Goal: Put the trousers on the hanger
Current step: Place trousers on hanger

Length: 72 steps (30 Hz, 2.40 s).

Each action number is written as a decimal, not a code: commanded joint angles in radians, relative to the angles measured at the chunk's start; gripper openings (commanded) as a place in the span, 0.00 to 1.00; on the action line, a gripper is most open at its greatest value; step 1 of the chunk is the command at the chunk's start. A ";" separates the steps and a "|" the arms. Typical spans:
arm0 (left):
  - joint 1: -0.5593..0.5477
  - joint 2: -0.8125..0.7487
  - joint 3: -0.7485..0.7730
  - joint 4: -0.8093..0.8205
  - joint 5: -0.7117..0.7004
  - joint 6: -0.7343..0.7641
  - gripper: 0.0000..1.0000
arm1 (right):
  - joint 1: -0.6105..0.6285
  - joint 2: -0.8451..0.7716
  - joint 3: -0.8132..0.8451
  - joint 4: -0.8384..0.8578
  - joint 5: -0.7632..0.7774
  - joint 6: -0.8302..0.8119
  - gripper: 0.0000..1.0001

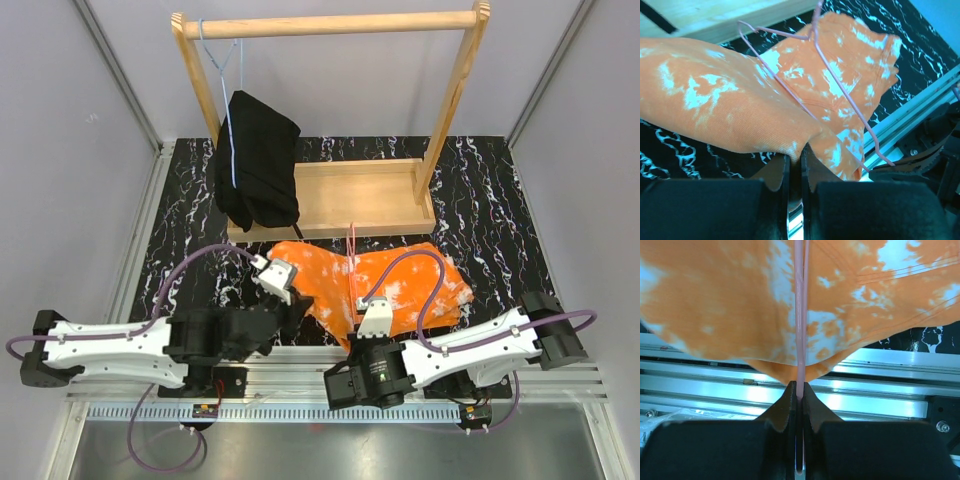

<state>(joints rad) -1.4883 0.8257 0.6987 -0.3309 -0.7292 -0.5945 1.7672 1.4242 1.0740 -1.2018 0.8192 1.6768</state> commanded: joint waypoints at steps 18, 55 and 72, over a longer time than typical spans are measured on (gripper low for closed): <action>-0.003 0.033 -0.053 0.310 0.115 0.197 0.00 | 0.012 -0.065 -0.071 0.175 0.084 -0.052 0.00; -0.006 0.696 -0.133 0.960 0.502 0.154 0.00 | 0.021 -0.346 -0.256 0.134 0.041 -0.181 0.00; 0.034 0.676 -0.154 0.931 0.476 0.163 0.41 | 0.021 -0.324 -0.353 0.318 -0.035 -0.270 0.00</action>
<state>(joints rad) -1.4467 1.5539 0.5751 0.6434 -0.2916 -0.4263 1.7798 1.0935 0.7223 -1.0309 0.7612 1.4532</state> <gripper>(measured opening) 0.343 0.075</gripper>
